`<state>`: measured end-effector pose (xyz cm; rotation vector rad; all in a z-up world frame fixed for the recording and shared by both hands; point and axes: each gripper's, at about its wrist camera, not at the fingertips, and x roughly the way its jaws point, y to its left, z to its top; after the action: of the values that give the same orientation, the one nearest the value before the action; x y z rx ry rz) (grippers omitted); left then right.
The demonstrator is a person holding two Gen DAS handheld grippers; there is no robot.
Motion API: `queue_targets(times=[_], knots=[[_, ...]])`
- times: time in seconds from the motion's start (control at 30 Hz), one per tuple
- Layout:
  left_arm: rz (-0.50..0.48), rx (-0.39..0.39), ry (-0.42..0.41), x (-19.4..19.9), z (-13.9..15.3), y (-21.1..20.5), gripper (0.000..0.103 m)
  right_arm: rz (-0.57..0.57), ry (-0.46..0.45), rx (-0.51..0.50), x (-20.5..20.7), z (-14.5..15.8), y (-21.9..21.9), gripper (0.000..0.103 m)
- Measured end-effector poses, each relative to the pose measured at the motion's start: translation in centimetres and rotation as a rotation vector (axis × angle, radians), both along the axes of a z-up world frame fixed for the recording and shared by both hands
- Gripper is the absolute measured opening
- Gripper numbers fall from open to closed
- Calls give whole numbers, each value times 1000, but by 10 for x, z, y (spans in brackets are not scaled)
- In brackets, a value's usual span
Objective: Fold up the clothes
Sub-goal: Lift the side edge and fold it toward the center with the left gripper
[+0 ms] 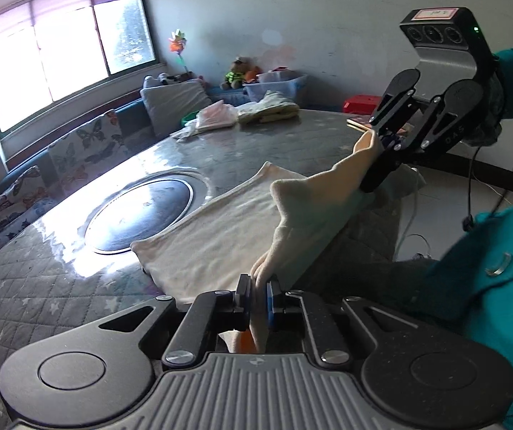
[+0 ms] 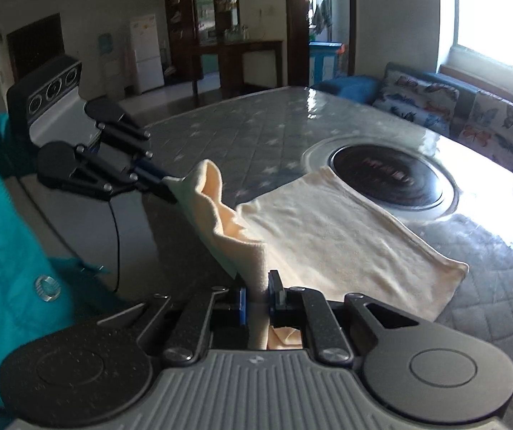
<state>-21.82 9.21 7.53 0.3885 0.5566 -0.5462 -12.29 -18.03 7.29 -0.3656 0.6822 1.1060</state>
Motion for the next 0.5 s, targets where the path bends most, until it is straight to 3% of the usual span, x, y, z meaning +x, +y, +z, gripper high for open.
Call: queue_targets(times=[0.2,0.5], knots=[[-5,16,-36,21,4,-1,9,-45,-1,13,25,5,1,10],[35,37,-61,109,0,4,9,-121,14,26,103,7,9,10]])
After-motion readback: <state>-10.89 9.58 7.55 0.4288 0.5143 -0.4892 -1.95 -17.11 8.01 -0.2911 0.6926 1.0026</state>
